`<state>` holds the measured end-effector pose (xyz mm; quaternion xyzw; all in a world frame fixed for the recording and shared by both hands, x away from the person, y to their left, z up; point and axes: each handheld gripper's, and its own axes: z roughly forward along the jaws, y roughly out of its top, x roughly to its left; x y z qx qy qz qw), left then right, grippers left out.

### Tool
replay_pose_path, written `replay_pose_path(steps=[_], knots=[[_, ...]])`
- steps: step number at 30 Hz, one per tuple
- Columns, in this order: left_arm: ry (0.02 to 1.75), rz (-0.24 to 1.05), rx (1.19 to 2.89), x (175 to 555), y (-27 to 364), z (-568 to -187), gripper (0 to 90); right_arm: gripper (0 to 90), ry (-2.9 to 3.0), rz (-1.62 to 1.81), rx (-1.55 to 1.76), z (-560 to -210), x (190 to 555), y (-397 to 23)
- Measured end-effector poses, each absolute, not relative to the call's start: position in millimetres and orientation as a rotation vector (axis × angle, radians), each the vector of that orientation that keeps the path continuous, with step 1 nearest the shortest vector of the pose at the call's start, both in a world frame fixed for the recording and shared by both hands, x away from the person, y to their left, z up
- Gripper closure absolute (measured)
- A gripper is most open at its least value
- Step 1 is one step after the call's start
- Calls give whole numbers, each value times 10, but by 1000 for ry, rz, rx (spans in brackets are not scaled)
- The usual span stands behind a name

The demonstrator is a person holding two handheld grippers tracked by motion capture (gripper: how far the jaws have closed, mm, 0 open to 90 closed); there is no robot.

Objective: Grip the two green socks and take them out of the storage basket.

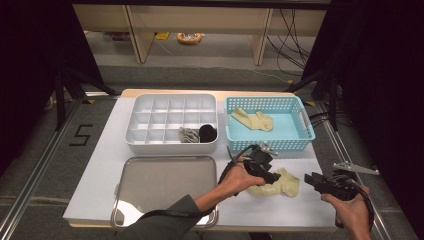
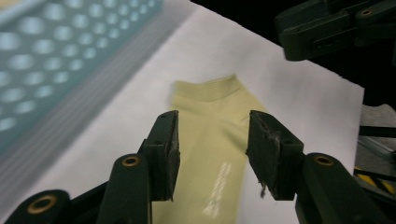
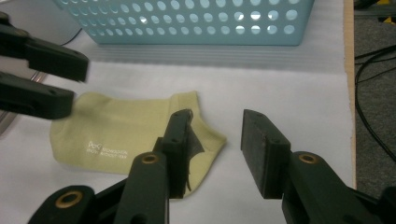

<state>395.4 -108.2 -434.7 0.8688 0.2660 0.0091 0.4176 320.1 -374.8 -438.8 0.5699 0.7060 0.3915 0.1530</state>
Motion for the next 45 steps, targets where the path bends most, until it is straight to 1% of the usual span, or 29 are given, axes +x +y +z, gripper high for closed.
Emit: replay_pose_path(steps=[1,2,3,4,5,6,7,9,10,11,13,14,16,18,20,21,22,24,25,26,28,30,31,35,36,37,38,39,45], knots=[[690,27,2167,3958,-1012,-4342,515,634,2016,1128,1690,-4379,3190,-3711],[679,59,2191,3970,-921,-4333,503,633,2037,1119,1616,-4404,3226,-3736],[688,82,2192,3972,-862,-4335,493,632,2026,1112,1679,-4392,3207,-3689],[725,103,2173,3976,-769,-4350,485,633,2033,1120,1648,-4420,3230,-3685],[747,104,2168,3982,-691,-4365,477,633,2041,1084,1690,-4421,3223,-3649],[763,102,2170,3988,-621,-4385,476,633,2067,1078,1629,-4458,3261,-3657],[771,101,2174,3991,-572,-4400,473,634,2065,1092,1682,-4480,3265,-3617],[788,98,2185,3983,-479,-4454,472,634,2089,1053,1634,-4511,3304,-3621],[798,85,2189,3970,-442,-4488,470,634,2076,1020,1678,-4502,3292,-3599],[805,81,2192,3959,-427,-4513,466,634,2090,1022,1611,-4541,3338,-3616],[787,74,2236,3938,-387,-4578,462,632,2081,1032,1696,-4552,3336,-3555],[800,69,2226,3920,-395,-4609,462,631,2116,1016,1592,-4588,3384,-3597],[795,60,2252,3897,-398,-4664,470,630,2104,997,1678,-4597,3383,-3544],[772,72,2267,3880,-424,-4728,479,628,2140,1012,1577,-4651,3440,-3563],[775,59,2254,3862,-462,-4758,490,625,2148,992,1604,-4669,3448,-3541],[762,60,2264,3851,-487,-4772,503,624,2144,982,1585,-4677,3458,-3541],[747,75,2277,3835,-517,-4789,515,624,2130,962,1645,-4667,3438,-3511],[699,121,2326,3800,-570,-4820,539,624,2159,935,1563,-4688,3465,-3543],[701,139,2307,3779,-594,-4827,573,625,2148,935,1630,-4682,3450,-3507],[666,141,2336,3771,-590,-4817,630,627,2145,930,1633,-4682,3448,-3499],[660,172,2321,3726,-626,-4830,729,632,2139,904,1650,-4690,3443,-3474],[627,165,2341,3710,-630,-4822,808,641,2157,890,1629,-4707,3464,-3481],[615,162,2346,3702,-631,-4819,837,675,2163,889,1590,-4732,3483,-3488],[602,141,2354,3669,-610,-4810,864,819,2199,861,1564,-4745,3495,-3473],[623,124,2316,3650,-613,-4823,865,836,2196,862,1540,-4750,3500,-3486],[585,128,2355,3653,-583,-4803,867,856,2192,883,1575,-4732,3502,-3479],[588,115,2352,3639,-571,-4796,868,861,2190,889,1538,-4730,3508,-3495],[593,96,2336,3615,-557,-4792,868,863,2183,896,1571,-4703,3496,-3479],[560,71,2323,3466,-469,-4741,868,866,2205,894,1518,-4622,3490,-3416]])
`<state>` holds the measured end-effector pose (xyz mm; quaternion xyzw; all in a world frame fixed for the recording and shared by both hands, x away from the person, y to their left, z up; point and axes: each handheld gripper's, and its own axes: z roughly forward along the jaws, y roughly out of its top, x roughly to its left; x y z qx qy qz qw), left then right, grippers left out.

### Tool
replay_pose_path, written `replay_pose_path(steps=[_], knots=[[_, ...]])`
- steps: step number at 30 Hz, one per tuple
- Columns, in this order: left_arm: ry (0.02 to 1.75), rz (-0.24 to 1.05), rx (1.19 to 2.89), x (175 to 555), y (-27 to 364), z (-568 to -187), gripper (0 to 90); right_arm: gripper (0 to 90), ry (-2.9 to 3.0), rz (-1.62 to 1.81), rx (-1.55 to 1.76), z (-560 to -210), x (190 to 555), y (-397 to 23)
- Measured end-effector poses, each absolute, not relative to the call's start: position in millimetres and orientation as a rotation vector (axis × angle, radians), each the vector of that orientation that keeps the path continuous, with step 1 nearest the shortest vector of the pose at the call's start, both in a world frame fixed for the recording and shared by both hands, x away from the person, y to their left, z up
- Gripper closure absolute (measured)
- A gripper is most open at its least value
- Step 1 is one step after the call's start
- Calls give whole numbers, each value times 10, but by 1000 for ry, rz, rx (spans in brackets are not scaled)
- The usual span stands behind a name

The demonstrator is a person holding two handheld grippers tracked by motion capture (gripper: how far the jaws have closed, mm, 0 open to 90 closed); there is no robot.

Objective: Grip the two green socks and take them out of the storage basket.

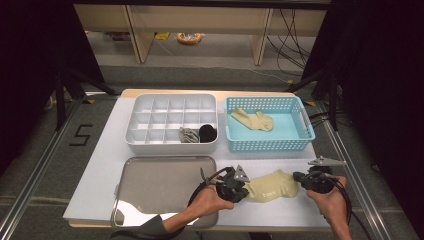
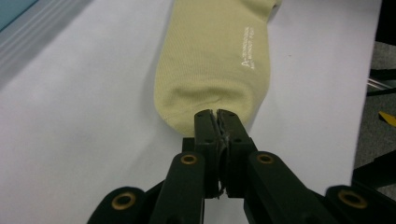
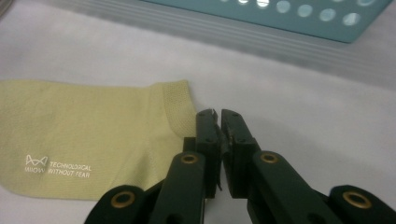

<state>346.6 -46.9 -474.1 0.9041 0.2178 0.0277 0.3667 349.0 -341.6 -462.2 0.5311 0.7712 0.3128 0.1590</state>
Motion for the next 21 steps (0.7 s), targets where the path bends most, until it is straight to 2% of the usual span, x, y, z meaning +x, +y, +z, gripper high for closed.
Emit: replay_pose_path(steps=[2,6,13,21], knots=[[577,30,2304,3427,-450,-4750,868,865,2217,878,1518,-4628,3490,-3367],[578,49,2318,3430,-427,-4784,849,832,2242,849,1491,-4693,3521,-3345],[617,97,2251,3369,-255,-4653,572,656,2182,916,1494,-4456,3458,-3360],[654,100,2238,3249,48,-4594,413,565,2143,1058,1422,-4138,3586,-3218]])
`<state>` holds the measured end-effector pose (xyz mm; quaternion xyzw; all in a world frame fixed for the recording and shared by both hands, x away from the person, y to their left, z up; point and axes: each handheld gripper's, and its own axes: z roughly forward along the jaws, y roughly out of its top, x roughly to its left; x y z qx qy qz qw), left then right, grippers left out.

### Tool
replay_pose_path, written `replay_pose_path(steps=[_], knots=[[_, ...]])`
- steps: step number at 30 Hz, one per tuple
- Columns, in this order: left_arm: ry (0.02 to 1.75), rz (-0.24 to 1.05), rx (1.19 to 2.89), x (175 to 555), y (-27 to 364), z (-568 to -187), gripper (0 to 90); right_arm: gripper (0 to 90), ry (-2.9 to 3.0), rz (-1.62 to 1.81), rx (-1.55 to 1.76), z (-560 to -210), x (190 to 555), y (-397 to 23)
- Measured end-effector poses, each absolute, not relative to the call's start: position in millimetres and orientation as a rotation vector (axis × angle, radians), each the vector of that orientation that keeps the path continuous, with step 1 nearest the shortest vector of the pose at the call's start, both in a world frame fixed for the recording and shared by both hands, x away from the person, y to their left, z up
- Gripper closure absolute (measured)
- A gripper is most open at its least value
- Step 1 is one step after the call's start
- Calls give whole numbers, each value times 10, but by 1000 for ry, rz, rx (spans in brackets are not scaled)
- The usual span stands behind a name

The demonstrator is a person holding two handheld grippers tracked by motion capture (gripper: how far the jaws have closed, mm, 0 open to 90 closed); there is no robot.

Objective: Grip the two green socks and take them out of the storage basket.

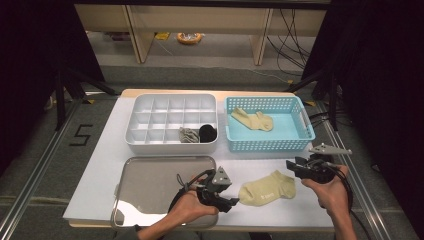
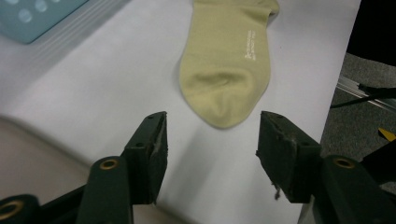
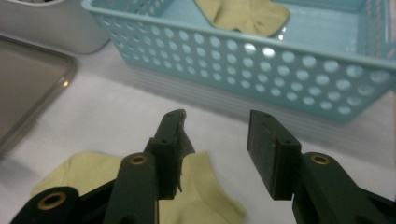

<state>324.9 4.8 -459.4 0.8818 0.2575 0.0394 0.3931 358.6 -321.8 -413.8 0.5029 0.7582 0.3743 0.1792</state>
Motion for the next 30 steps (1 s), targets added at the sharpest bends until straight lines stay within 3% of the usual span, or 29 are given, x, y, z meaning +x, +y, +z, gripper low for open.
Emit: replay_pose_path(steps=[5,11,30], knots=[[650,156,2222,3222,252,-4614,375,471,2159,1089,1382,-3977,3710,-3053],[711,167,2198,3203,464,-4631,350,423,2196,1087,1355,-3835,3886,-2879],[776,219,2172,3146,815,-4662,270,433,2253,1003,1356,-3764,4696,-2515]])
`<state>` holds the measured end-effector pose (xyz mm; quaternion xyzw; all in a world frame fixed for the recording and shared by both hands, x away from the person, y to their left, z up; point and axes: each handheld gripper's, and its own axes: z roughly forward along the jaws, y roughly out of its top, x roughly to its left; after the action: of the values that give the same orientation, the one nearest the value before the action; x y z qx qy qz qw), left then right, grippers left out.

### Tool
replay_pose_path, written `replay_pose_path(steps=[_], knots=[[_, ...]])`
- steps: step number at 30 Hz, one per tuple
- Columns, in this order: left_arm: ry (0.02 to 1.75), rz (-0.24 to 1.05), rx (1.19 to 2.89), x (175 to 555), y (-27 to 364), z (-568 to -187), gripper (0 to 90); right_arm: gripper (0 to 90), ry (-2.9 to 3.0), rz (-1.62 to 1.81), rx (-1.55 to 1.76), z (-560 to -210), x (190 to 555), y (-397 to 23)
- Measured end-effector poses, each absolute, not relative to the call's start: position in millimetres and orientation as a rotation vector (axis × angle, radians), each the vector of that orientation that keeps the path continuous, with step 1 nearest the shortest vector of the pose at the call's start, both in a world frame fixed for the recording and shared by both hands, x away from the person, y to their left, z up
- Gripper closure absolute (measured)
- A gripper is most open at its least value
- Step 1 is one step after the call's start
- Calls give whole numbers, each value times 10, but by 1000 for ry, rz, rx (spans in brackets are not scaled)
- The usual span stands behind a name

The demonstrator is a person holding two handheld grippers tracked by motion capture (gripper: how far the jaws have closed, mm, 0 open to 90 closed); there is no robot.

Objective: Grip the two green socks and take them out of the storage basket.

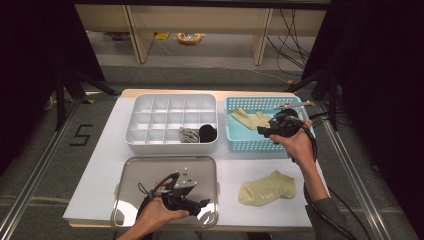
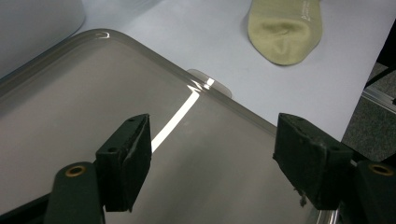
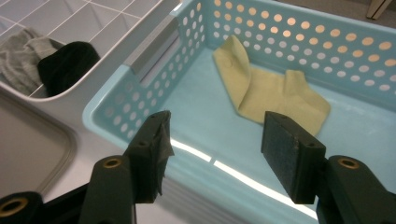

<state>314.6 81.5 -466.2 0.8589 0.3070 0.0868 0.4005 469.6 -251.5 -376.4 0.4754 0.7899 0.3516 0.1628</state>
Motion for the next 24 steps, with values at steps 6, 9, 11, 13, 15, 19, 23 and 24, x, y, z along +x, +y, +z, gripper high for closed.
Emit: replay_pose_path(steps=[6,9,11,13,15,19,23,24], knots=[[803,203,2165,3133,875,-4687,259,440,2268,978,1356,-3788,4900,-2442],[804,216,2162,3128,909,-4688,251,445,2244,987,1341,-3833,4999,-2405],[816,225,2158,3126,925,-4686,250,446,2260,965,1371,-3826,5026,-2377],[805,223,2156,3125,940,-4670,247,448,2263,959,1400,-3836,5067,-2337],[808,225,2150,3122,947,-4658,246,450,2270,950,1389,-3845,5105,-2322],[800,226,2150,3110,955,-4640,244,457,2273,941,1435,-3866,5168,-2249],[801,224,2145,3103,951,-4638,244,464,2289,923,1406,-3891,5238,-2226],[800,224,2146,3103,952,-4638,243,466,2288,917,1400,-3899,5258,-2217]])
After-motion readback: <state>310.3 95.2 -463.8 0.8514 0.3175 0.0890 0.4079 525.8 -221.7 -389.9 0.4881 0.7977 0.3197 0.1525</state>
